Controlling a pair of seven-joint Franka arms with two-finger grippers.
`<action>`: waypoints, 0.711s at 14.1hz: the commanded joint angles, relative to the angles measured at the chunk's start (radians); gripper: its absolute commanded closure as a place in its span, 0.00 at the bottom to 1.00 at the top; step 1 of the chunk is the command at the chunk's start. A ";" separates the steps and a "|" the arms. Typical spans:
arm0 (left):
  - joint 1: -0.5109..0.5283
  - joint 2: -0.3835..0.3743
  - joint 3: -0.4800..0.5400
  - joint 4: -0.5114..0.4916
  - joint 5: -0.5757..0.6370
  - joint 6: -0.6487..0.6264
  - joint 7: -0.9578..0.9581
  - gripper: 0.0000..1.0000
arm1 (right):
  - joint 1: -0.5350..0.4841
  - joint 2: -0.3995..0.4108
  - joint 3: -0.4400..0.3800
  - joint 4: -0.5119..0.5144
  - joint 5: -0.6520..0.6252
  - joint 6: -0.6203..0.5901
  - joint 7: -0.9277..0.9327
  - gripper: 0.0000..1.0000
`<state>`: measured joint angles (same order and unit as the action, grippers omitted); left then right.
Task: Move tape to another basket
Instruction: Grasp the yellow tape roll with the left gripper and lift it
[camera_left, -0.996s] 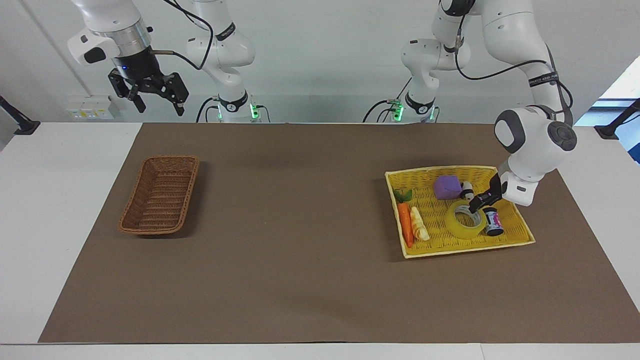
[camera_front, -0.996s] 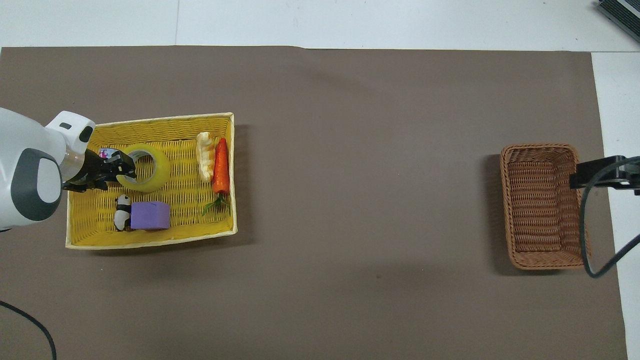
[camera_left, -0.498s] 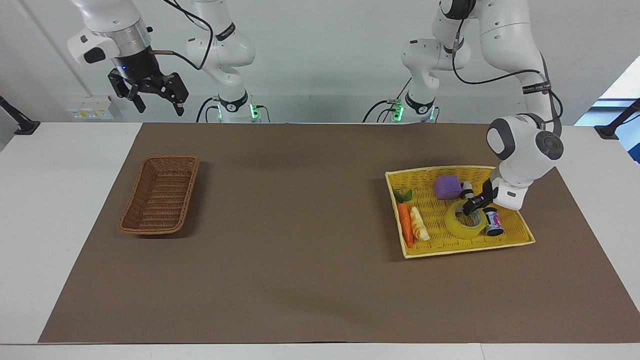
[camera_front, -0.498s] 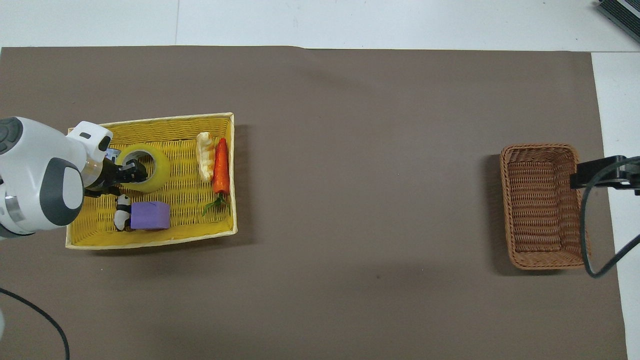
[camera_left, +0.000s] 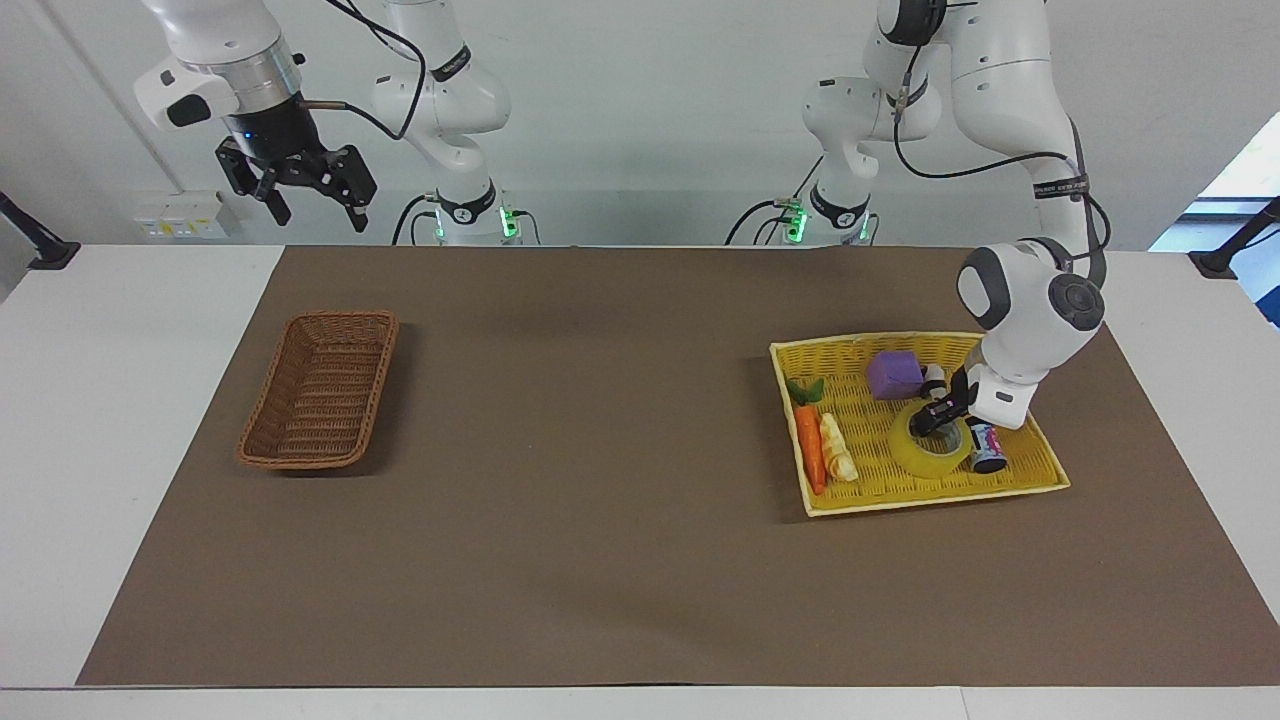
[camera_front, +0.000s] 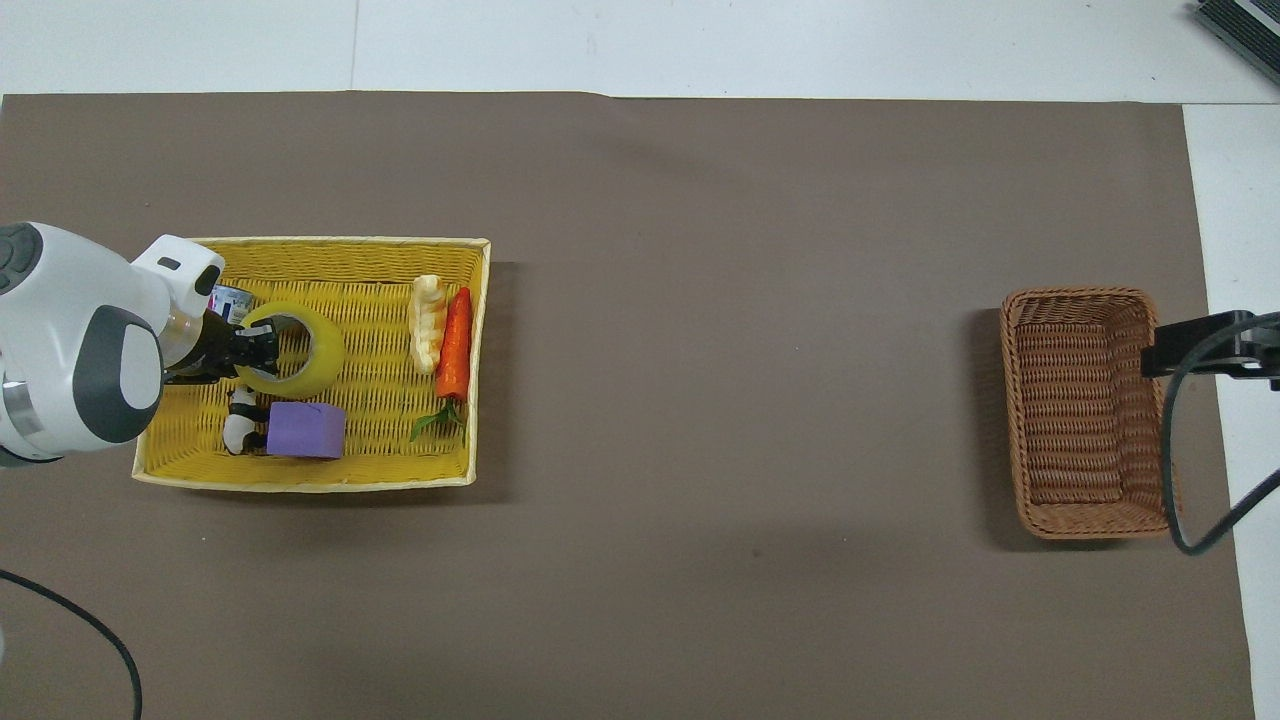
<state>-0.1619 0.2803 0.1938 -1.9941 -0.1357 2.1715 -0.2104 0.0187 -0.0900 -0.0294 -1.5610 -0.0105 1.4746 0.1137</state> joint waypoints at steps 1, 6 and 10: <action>-0.004 0.008 -0.001 0.095 -0.010 -0.111 0.006 0.97 | -0.005 0.003 0.003 0.006 0.004 0.009 -0.029 0.00; 0.001 -0.021 0.001 0.216 -0.006 -0.252 0.005 0.97 | -0.011 0.000 0.005 -0.010 0.006 0.019 -0.029 0.00; 0.008 -0.049 0.001 0.311 0.002 -0.330 0.005 0.99 | 0.001 -0.008 0.006 -0.053 0.007 0.044 -0.029 0.00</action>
<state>-0.1618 0.2515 0.1920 -1.7382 -0.1359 1.9069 -0.2105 0.0208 -0.0895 -0.0261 -1.5807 -0.0105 1.4902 0.1133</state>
